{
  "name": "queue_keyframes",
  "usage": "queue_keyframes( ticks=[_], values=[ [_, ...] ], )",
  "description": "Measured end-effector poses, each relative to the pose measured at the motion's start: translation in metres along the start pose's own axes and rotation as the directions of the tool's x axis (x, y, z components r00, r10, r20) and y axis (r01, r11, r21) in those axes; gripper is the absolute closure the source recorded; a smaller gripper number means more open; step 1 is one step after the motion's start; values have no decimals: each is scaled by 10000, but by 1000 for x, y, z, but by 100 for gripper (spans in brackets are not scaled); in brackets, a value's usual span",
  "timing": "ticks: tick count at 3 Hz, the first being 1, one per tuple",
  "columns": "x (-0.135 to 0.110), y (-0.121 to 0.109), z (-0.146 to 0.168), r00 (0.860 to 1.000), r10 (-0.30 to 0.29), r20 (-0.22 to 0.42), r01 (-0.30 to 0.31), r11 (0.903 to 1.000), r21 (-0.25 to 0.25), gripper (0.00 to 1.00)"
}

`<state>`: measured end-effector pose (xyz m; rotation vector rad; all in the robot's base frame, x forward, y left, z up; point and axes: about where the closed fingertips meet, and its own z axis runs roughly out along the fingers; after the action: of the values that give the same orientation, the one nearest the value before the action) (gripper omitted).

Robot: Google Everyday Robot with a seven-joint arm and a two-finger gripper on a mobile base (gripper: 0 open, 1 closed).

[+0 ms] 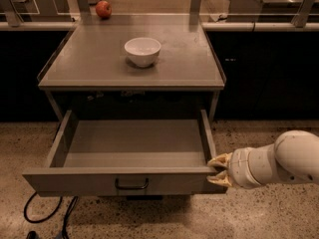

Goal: Open top drawer

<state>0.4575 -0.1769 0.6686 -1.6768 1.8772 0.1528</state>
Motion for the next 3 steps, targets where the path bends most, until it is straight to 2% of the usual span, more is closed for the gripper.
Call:
queue_keyframes(
  ticks=[3],
  values=[
    [4, 20, -5, 10000, -39, 81, 39, 10000, 24, 100]
  ],
)
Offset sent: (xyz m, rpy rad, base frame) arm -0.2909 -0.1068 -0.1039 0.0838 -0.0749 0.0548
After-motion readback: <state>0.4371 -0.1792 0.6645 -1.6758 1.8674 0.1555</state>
